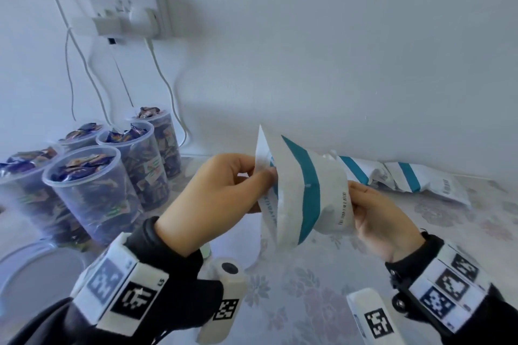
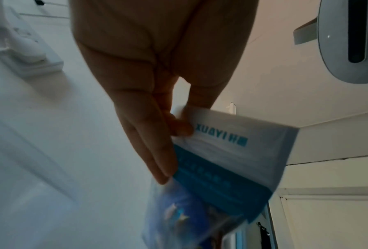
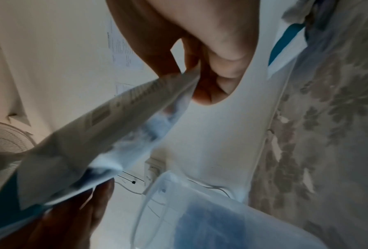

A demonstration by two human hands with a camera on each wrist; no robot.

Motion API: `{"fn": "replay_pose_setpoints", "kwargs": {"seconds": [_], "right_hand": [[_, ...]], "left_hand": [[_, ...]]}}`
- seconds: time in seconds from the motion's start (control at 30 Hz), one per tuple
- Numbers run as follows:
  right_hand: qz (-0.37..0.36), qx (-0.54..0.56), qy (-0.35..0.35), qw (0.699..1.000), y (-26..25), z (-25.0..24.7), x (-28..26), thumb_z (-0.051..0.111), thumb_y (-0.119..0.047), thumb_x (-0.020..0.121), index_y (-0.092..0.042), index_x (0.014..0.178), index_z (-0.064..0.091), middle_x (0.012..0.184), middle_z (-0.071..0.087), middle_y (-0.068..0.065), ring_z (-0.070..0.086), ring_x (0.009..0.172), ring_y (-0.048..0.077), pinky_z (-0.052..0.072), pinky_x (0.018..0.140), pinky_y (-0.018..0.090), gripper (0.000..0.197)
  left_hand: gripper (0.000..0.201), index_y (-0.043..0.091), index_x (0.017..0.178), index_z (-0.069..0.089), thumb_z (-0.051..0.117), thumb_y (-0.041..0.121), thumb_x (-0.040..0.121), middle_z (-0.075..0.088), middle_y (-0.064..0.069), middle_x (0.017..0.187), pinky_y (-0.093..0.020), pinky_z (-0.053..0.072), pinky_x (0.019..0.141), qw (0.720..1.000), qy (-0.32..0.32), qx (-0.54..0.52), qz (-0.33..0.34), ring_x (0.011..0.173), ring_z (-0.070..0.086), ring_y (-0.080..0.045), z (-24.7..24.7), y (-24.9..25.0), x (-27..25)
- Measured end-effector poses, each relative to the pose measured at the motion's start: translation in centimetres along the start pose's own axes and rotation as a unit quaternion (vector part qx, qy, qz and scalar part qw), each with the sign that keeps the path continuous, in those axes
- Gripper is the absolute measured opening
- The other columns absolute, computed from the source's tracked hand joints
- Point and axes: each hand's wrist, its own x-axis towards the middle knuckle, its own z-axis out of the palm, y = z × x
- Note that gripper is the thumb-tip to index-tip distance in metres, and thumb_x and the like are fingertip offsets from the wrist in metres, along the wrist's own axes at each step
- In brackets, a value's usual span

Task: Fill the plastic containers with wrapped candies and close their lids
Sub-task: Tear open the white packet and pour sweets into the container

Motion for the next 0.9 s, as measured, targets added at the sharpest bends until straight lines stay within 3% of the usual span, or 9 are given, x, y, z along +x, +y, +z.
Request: {"fn": "replay_pose_setpoints", "kwargs": {"seconds": [0.07,0.13,0.23,0.33,0.43,0.53,0.7,0.8,0.9], "right_hand": [[-0.032,0.005,0.025,0.999,-1.2,0.5,0.4,0.071,-0.03,0.077,-0.007,0.082,0.066,0.076,0.066,0.008,0.059,0.069,0.02,0.045,0.065,0.031,0.024],[-0.077,-0.002,0.06,0.995,-2.5,0.9,1.0,0.05,-0.014,0.093,-0.008,0.082,0.063,0.07,0.066,0.004,0.06,0.063,0.016,0.046,0.059,0.03,0.019],[-0.138,-0.034,0.087,0.986,-4.7,2.1,1.4,0.047,-0.012,0.095,-0.011,0.081,0.062,0.064,0.066,-0.001,0.059,0.054,0.011,0.047,0.046,0.02,0.021],[-0.195,-0.043,0.112,0.973,-6.7,3.9,1.7,0.049,-0.009,0.094,-0.013,0.076,0.061,0.065,0.065,-0.003,0.059,0.058,0.011,0.047,0.051,0.02,0.022],[-0.262,-0.065,0.152,0.951,-8.3,5.7,2.2,0.05,-0.009,0.089,-0.016,0.067,0.059,0.066,0.057,-0.003,0.052,0.062,0.012,0.041,0.054,0.022,0.025],[-0.327,-0.103,0.173,0.923,-8.9,7.1,2.5,0.051,-0.01,0.088,-0.02,0.063,0.057,0.057,0.054,-0.012,0.046,0.059,0.008,0.036,0.056,0.023,0.028],[-0.416,-0.149,0.146,0.885,-9.1,8.5,2.5,0.06,-0.016,0.09,-0.022,0.071,0.064,0.061,0.06,-0.015,0.051,0.06,0.001,0.043,0.056,0.016,0.02],[-0.453,-0.193,0.119,0.862,-9.1,9.2,2.4,0.062,-0.016,0.09,-0.02,0.076,0.066,0.07,0.063,-0.007,0.054,0.063,0.002,0.045,0.061,0.013,0.015],[-0.482,-0.215,0.125,0.84,-9.7,9.3,2.6,0.061,-0.014,0.09,-0.02,0.075,0.064,0.068,0.061,-0.013,0.053,0.061,-0.003,0.043,0.059,0.01,0.017]], "left_hand": [[0.02,0.001,0.09,0.067,0.056,0.017,0.09,0.073,-0.006,0.081,-0.019,0.056,0.064,1.0,0.024,0.002,0.011,0.072,0.07,-0.013,-0.7,0.3,0.3],[0.01,0.005,0.096,0.061,0.057,0.01,0.089,0.071,-0.008,0.081,-0.023,0.057,0.064,0.998,0.062,-0.018,0.026,0.07,0.069,-0.014,-1.6,0.7,0.7],[0.018,0.019,0.109,0.056,0.049,0.012,0.094,0.072,-0.007,0.079,-0.026,0.058,0.063,0.995,0.09,-0.023,0.042,0.069,0.069,-0.016,-2.8,1.7,1.6],[0.021,0.021,0.107,0.058,0.038,0.022,0.1,0.068,-0.014,0.081,-0.031,0.059,0.062,0.991,0.12,-0.033,0.05,0.067,0.066,-0.019,-3.8,2.9,2.7],[0.015,0.018,0.093,0.06,0.046,0.021,0.097,0.068,-0.006,0.071,-0.032,0.06,0.062,0.986,0.153,0.006,0.07,0.063,0.067,-0.015,-4.7,3.5,4.0],[0.013,0.013,0.081,0.06,0.055,0.013,0.093,0.066,0.0,0.058,-0.031,0.058,0.057,0.979,0.184,0.034,0.078,0.055,0.066,-0.013,-5.8,3.6,5.1],[0.015,0.008,0.076,0.057,0.058,0.008,0.09,0.068,-0.008,0.059,-0.033,0.058,0.054,0.975,0.211,0.02,0.059,0.054,0.067,-0.019,-6.8,3.3,5.5],[0.013,0.006,0.077,0.058,0.059,0.007,0.09,0.068,-0.01,0.06,-0.028,0.056,0.05,0.978,0.197,0.037,0.055,0.051,0.066,-0.017,-6.5,2.9,5.4],[0.015,0.006,0.076,0.057,0.058,0.007,0.09,0.068,-0.009,0.061,-0.027,0.056,0.05,0.977,0.205,0.026,0.06,0.052,0.066,-0.015,-7.0,2.4,5.0]]}}
